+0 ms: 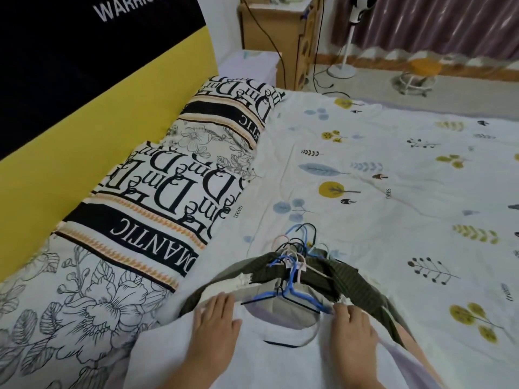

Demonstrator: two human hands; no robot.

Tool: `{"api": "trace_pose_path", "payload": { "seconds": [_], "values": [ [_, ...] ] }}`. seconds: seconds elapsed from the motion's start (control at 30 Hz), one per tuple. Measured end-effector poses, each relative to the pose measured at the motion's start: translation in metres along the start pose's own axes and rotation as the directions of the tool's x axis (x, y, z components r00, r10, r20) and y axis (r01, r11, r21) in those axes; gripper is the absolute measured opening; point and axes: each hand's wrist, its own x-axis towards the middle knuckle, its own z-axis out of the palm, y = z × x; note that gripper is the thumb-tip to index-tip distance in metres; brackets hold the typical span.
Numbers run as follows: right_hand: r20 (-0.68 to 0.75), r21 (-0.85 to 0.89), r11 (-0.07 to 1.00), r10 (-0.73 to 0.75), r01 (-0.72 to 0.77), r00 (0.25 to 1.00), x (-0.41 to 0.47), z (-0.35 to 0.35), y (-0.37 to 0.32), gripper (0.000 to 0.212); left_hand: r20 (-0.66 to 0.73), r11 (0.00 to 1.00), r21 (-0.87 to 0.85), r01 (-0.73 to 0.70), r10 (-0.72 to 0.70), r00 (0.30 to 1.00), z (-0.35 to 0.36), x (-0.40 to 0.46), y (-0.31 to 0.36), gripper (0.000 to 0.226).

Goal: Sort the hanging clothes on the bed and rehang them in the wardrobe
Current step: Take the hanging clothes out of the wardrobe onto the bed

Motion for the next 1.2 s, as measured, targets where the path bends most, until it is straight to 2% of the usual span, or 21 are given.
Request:
{"api": "trace_pose_path", "payload": {
  "seconds": [0.03,0.07,0.13,0.23,0.3,0.33,0.5,0.7,0.87,0.97,1.2],
  "values": [
    [0.019,-0.018,1.000,-0.008,0.008,1.000,-0.003,-0.002,-0.003,0.035,0.023,1.000,0.006,0.028,-0.028,0.999,-0.003,0.001,0.002,0.075],
    [0.084,-0.039,0.999,-0.006,0.010,0.996,-0.005,-0.003,-0.006,0.039,0.070,0.999,0.002,0.049,-0.049,0.996,-0.010,0.001,0.004,0.079],
    [0.154,-0.084,0.996,0.011,0.002,0.988,-0.006,0.006,-0.004,0.050,0.095,0.999,-0.042,0.027,-0.023,0.995,-0.022,0.001,0.006,0.063],
    [0.240,-0.206,0.979,0.038,0.013,0.970,-0.014,-0.018,-0.020,0.055,0.179,1.000,-0.029,-0.008,0.014,0.984,-0.038,0.000,0.002,0.059],
    [0.179,-0.265,0.964,0.041,0.008,0.983,-0.015,-0.031,-0.033,0.054,0.223,0.999,-0.038,-0.020,0.028,0.975,-0.055,-0.006,-0.003,0.055],
    [0.209,-0.269,0.963,0.049,0.010,0.977,-0.019,-0.040,-0.041,0.052,0.229,0.998,-0.052,-0.026,0.037,0.973,-0.065,-0.012,-0.006,0.051],
    [0.335,-0.306,0.945,-0.011,0.120,0.942,-0.050,-0.081,-0.089,0.037,0.133,0.986,-0.162,-0.049,0.071,0.989,-0.113,-0.058,-0.029,0.040],
    [0.284,-0.240,0.949,-0.134,0.205,0.950,-0.117,-0.131,-0.157,0.034,0.066,0.976,-0.204,-0.072,0.087,0.994,-0.173,-0.143,-0.072,0.034],
    [0.239,-0.179,0.921,-0.301,0.347,0.923,-0.190,-0.178,-0.216,0.023,-0.029,0.984,-0.154,-0.095,0.091,0.995,-0.226,-0.227,-0.113,0.036],
    [0.217,-0.159,0.877,-0.416,0.453,0.883,-0.241,-0.213,-0.252,0.034,-0.068,0.989,-0.134,-0.070,0.061,0.996,-0.252,-0.278,-0.141,0.040],
    [0.177,-0.190,0.713,-0.651,0.675,0.738,-0.331,-0.271,-0.319,0.037,-0.182,0.993,-0.111,0.030,-0.050,0.982,-0.298,-0.383,-0.188,0.044]
  ]
}}
